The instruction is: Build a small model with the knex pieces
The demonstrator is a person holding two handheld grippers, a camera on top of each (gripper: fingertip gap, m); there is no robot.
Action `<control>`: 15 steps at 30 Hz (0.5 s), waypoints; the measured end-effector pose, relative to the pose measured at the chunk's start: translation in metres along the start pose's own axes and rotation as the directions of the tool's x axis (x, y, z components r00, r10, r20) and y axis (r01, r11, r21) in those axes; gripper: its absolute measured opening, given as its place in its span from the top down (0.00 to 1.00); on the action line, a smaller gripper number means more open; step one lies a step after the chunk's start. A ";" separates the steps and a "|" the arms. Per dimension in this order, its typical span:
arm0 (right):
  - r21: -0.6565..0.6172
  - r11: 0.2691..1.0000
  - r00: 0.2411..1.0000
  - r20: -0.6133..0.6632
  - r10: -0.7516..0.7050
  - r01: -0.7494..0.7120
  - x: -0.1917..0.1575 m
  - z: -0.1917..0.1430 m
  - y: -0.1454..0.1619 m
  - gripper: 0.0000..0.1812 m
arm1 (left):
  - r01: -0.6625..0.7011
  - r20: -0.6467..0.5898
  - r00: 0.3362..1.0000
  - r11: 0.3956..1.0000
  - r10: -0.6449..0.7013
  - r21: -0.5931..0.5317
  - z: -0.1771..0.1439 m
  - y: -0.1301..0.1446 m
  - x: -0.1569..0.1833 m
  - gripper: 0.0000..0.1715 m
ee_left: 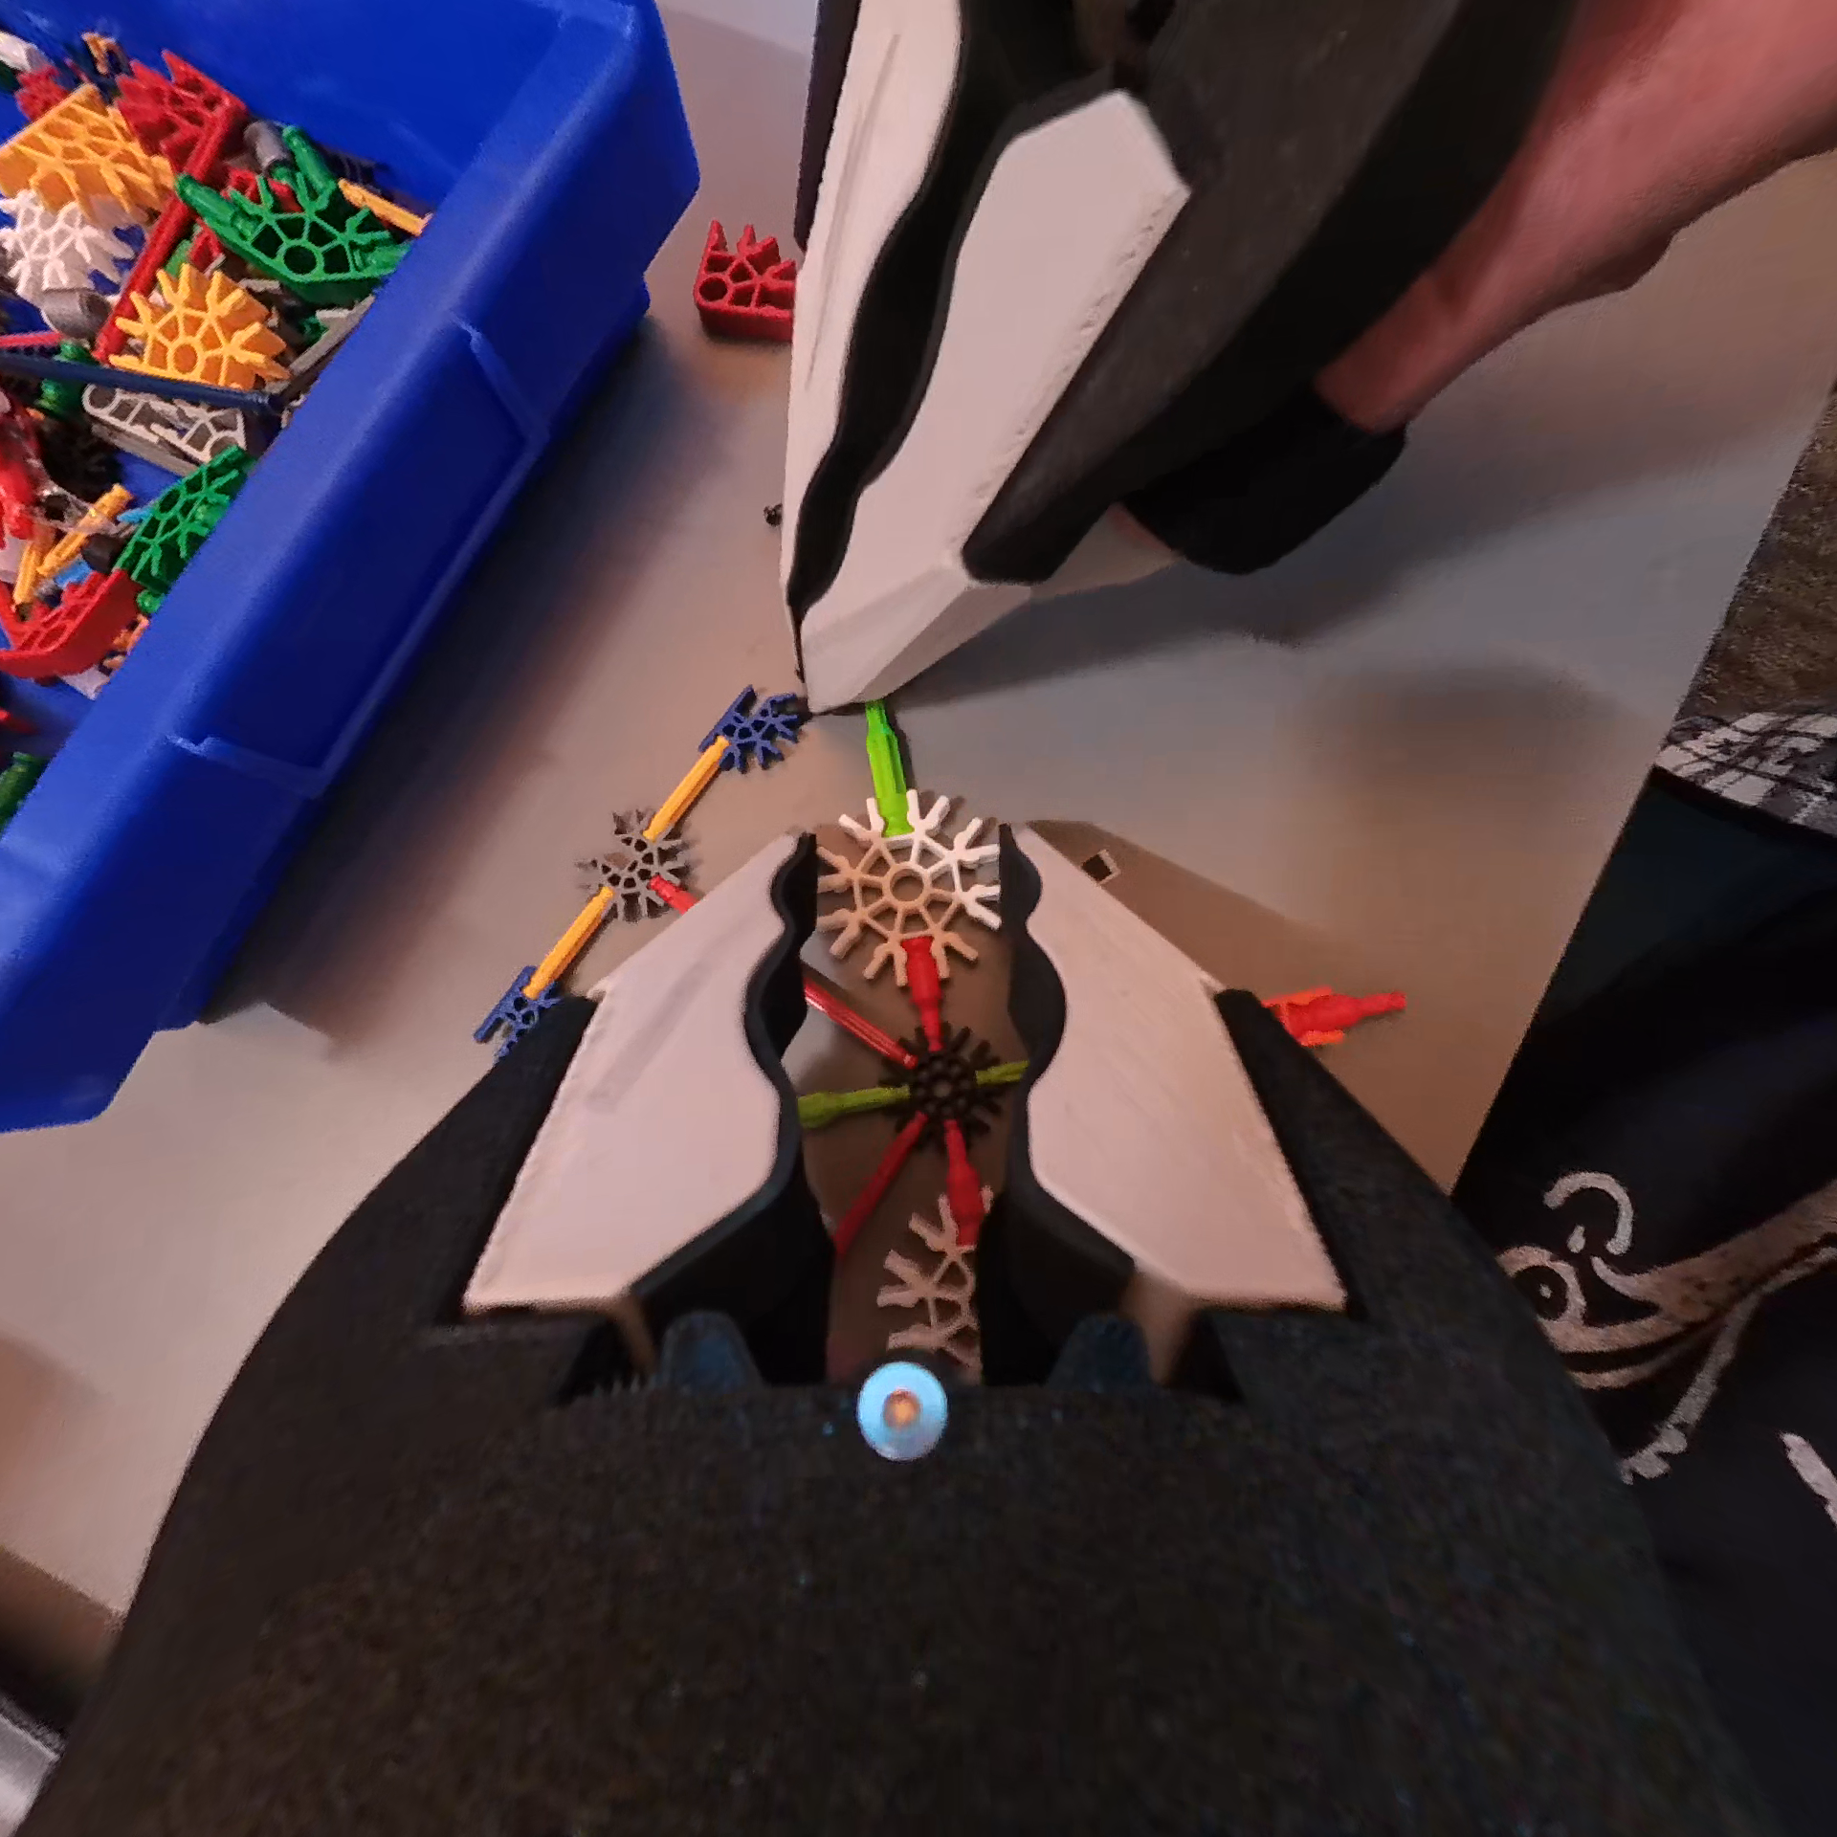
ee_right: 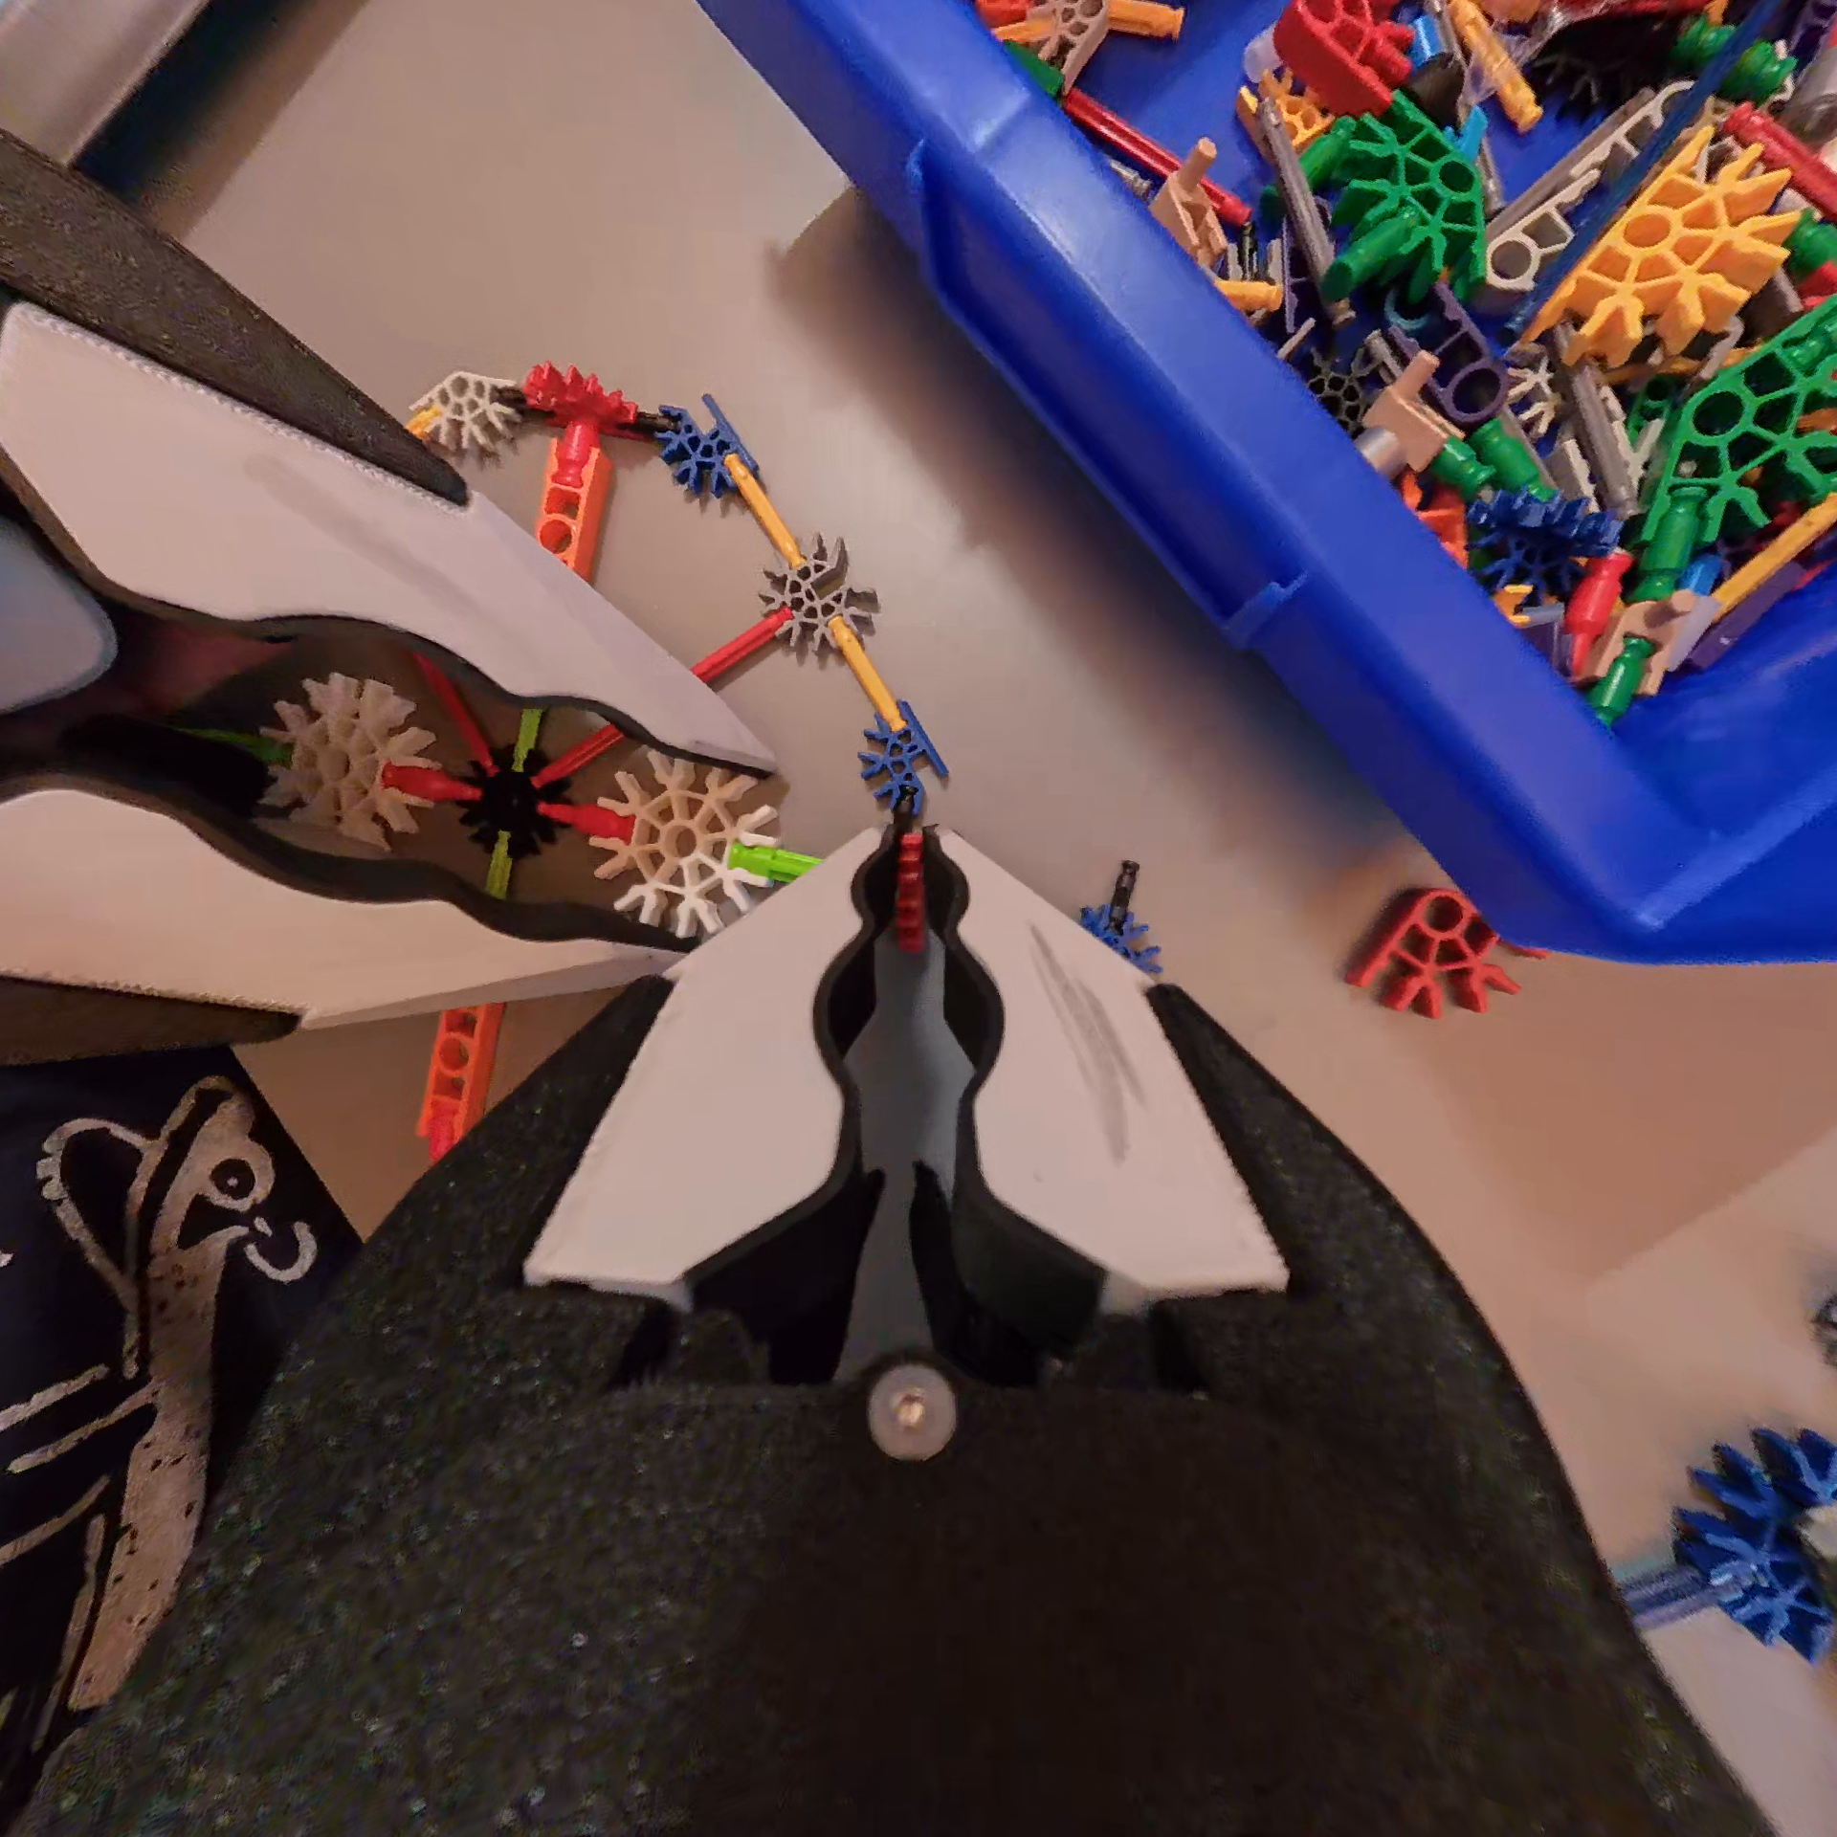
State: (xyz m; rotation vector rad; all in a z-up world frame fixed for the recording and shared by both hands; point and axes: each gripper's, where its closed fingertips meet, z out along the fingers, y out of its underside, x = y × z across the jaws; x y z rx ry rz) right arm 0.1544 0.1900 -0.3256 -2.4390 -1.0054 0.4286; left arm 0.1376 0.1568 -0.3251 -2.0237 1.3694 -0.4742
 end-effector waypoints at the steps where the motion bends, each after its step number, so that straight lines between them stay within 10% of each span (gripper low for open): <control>1: -0.004 1.000 1.000 -0.003 0.002 -0.002 -0.001 0.000 0.000 0.97 | -0.003 0.003 1.000 1.000 0.003 0.001 0.000 0.000 0.000 0.80; 15: 0.077 0.991 0.990 0.097 0.104 -0.112 -0.010 -0.007 0.000 0.87 | -0.001 0.003 1.000 1.000 0.001 0.021 0.001 -0.002 0.002 0.79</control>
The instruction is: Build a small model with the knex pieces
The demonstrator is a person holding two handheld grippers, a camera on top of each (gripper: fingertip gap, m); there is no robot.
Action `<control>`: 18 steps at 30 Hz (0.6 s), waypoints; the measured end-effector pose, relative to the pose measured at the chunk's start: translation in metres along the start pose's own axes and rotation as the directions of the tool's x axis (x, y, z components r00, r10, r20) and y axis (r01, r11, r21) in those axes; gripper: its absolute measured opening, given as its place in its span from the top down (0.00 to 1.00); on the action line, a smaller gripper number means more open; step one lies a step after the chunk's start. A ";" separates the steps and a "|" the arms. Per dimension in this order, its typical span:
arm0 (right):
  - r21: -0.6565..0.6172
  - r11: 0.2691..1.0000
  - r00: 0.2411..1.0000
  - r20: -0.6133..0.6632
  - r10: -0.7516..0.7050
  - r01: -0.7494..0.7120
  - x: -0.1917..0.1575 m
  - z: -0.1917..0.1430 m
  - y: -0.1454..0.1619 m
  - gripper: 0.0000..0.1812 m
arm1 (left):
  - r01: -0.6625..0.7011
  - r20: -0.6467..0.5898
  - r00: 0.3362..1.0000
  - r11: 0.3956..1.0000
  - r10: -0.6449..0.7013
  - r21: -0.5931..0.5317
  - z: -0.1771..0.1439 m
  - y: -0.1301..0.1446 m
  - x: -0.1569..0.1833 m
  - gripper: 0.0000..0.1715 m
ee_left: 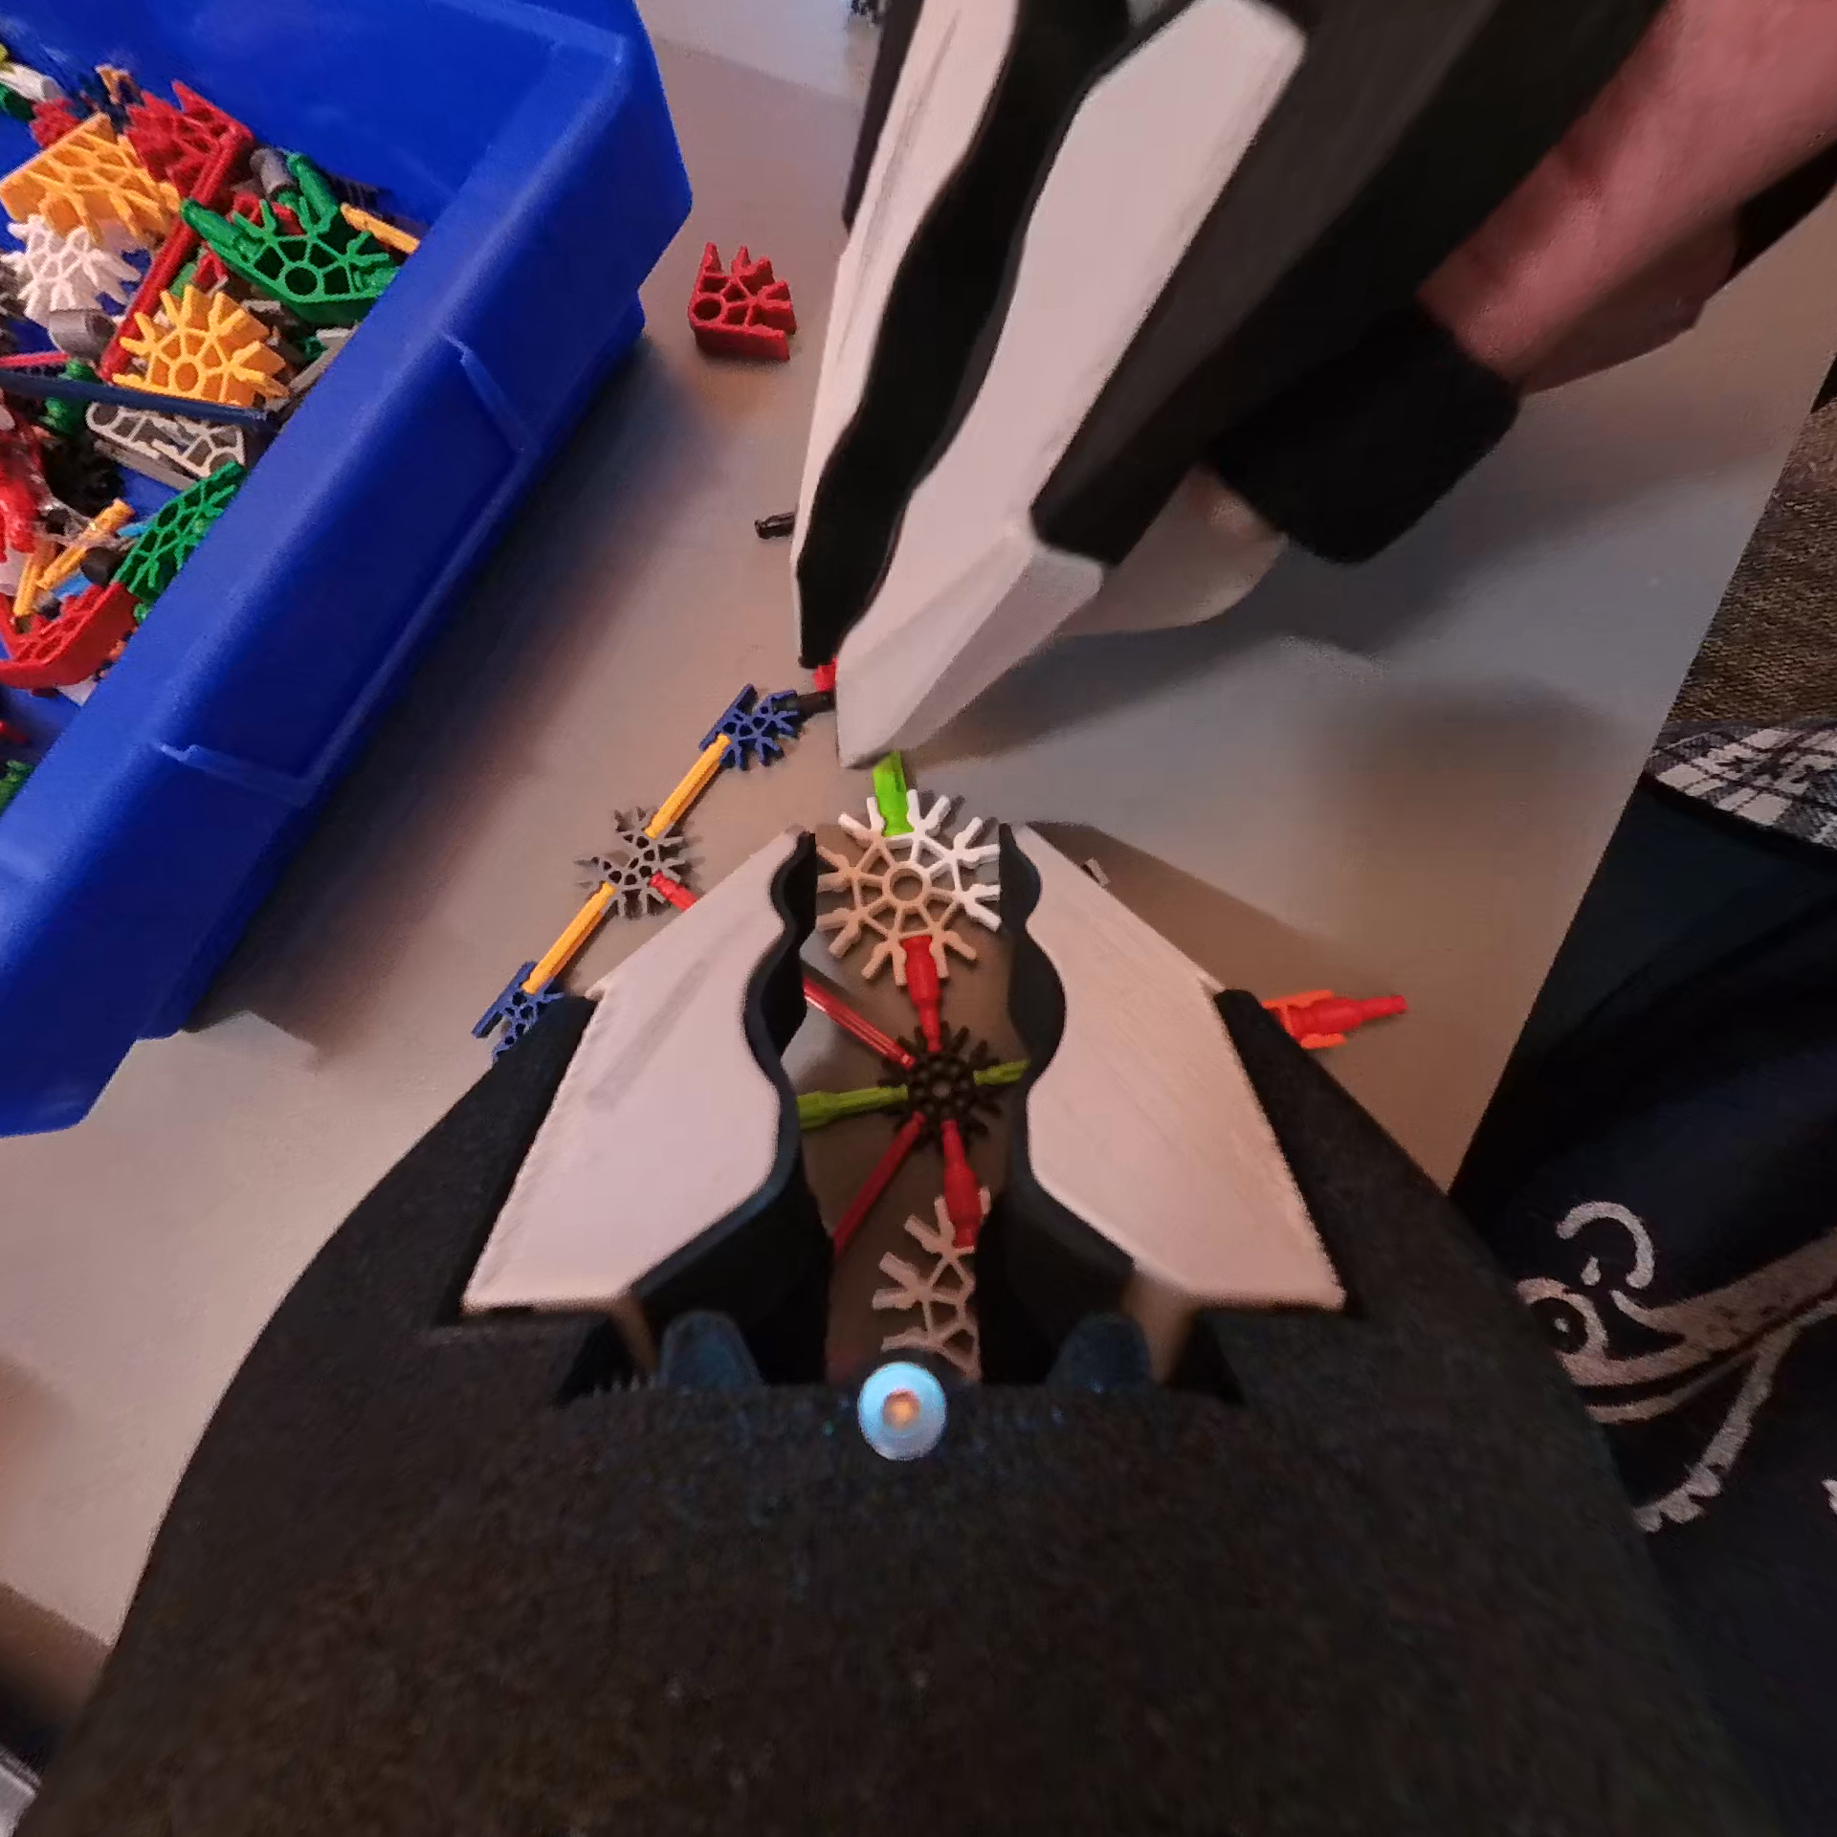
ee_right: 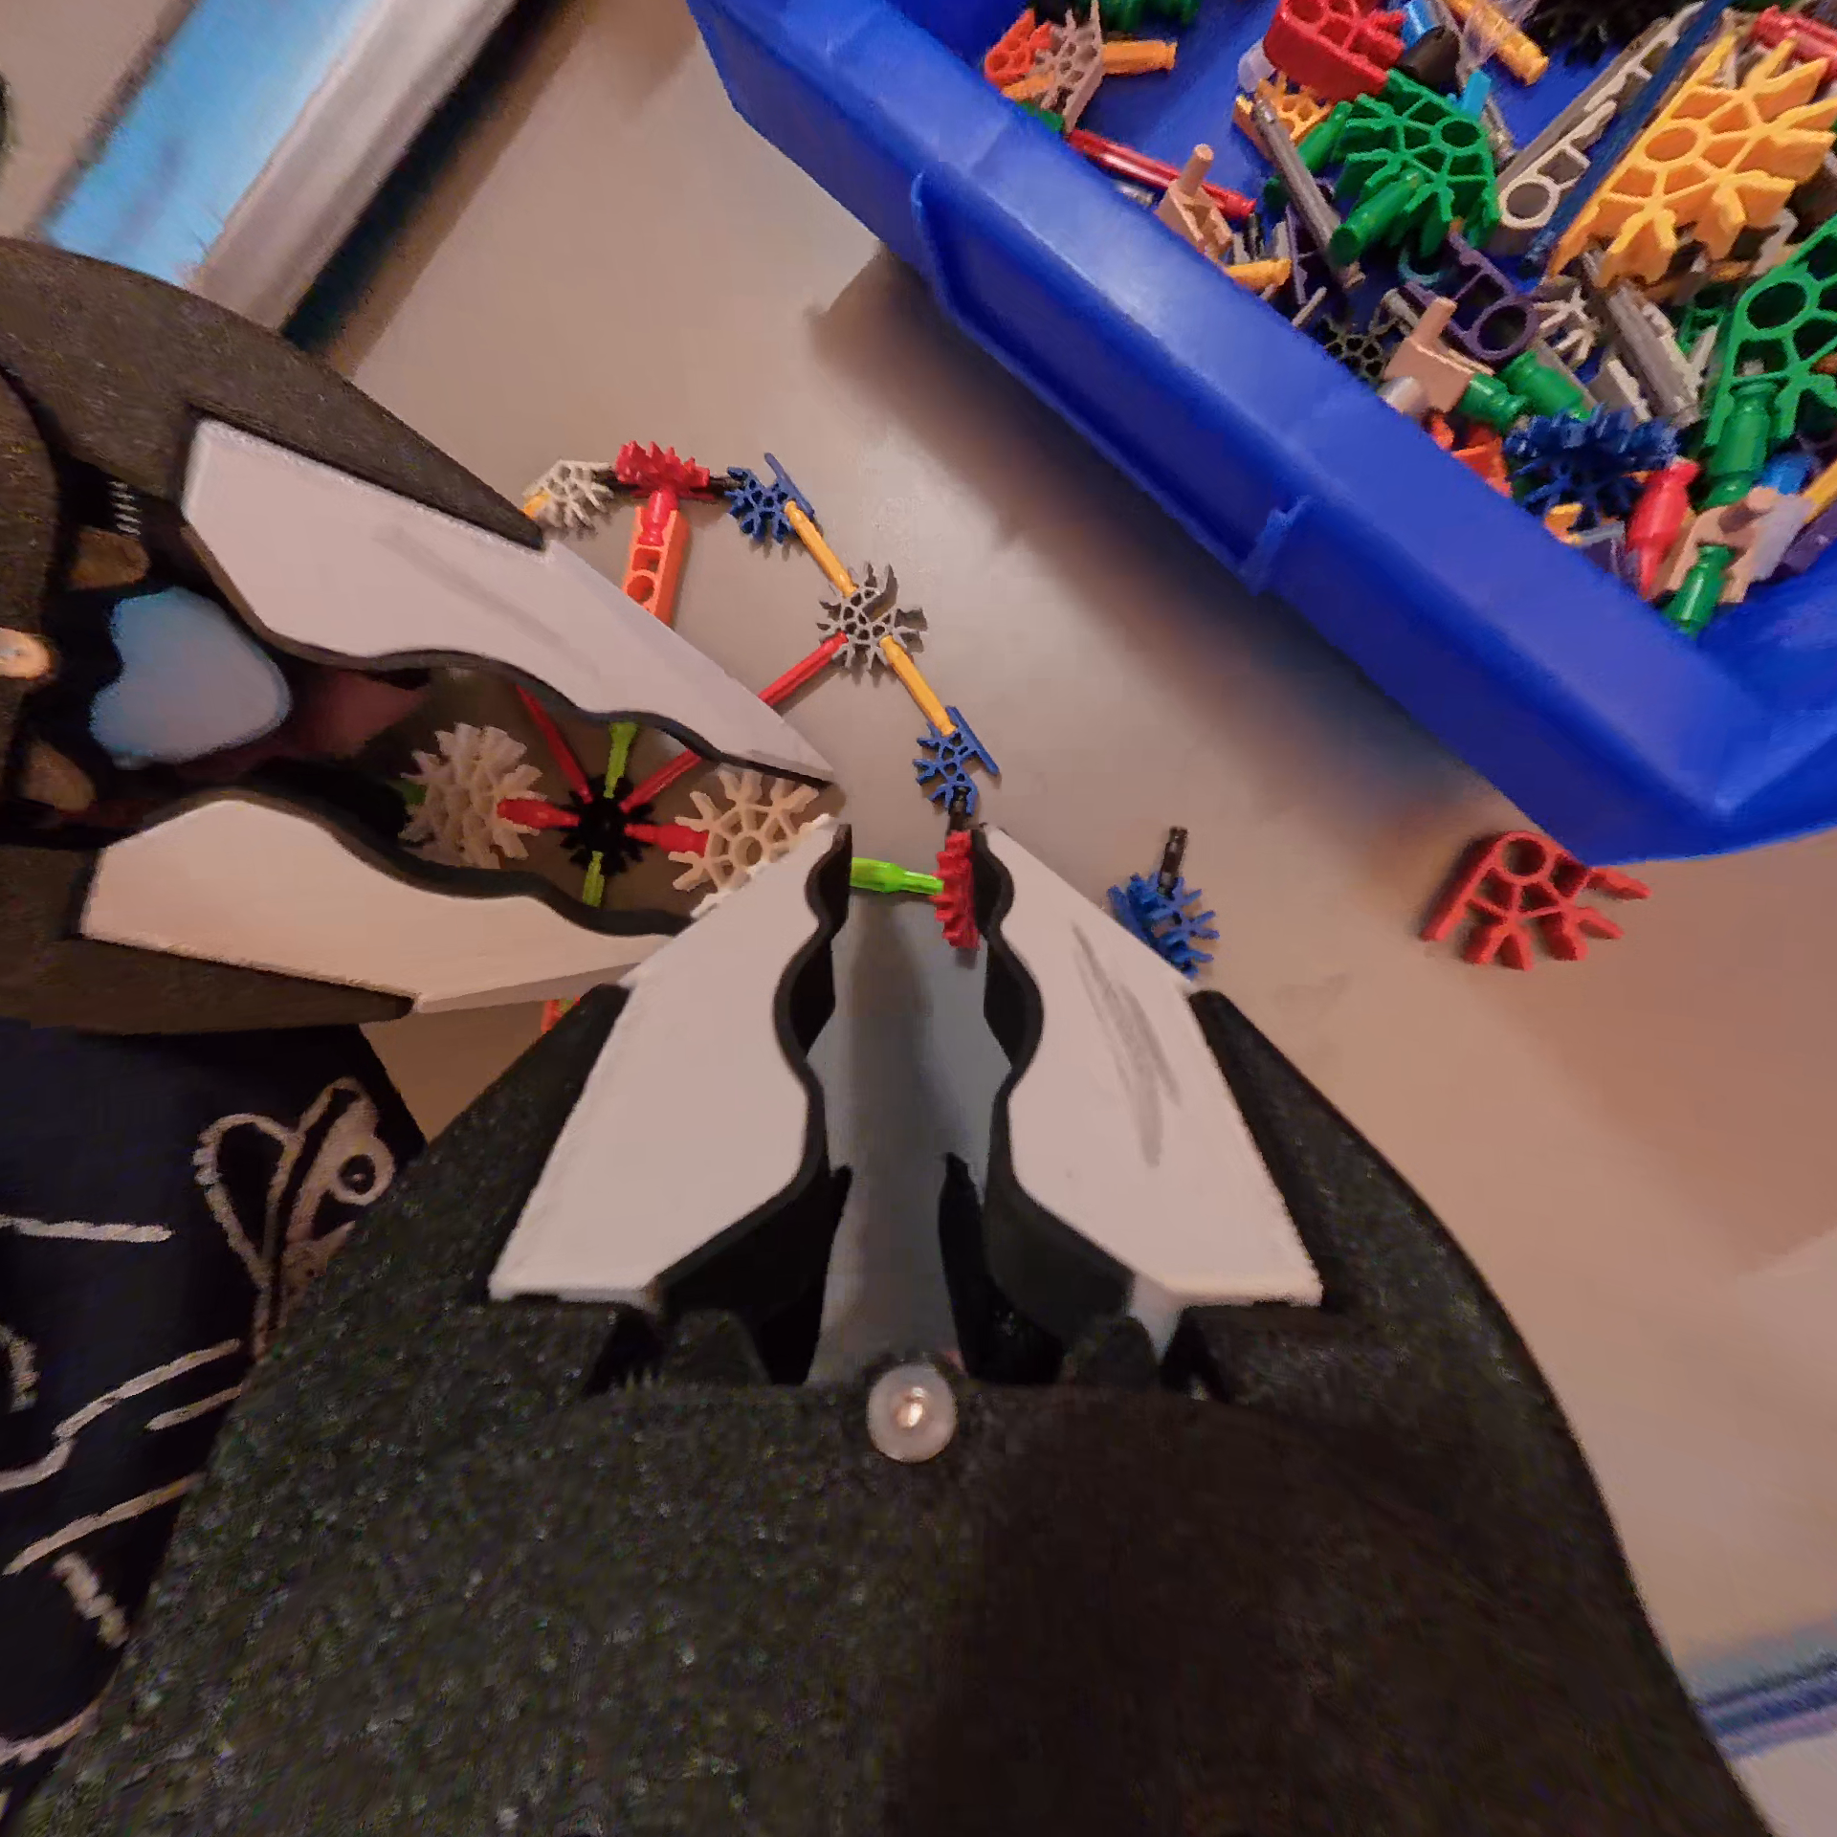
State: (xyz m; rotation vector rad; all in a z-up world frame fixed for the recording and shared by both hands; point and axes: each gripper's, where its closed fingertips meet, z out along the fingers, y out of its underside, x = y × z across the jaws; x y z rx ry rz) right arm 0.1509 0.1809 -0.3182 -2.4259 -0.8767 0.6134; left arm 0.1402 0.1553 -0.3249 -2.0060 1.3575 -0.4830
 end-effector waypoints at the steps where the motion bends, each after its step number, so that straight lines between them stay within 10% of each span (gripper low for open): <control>1: 0.019 0.999 0.999 0.028 0.025 -0.026 0.000 -0.003 -0.001 0.87 | 0.000 -0.002 1.000 1.000 0.000 0.001 0.000 0.000 0.000 0.79; 18: -0.029 0.999 0.999 0.028 0.026 -0.025 0.006 -0.006 0.006 0.88 | -0.002 -0.007 1.000 1.000 0.002 0.000 0.001 -0.001 0.002 0.79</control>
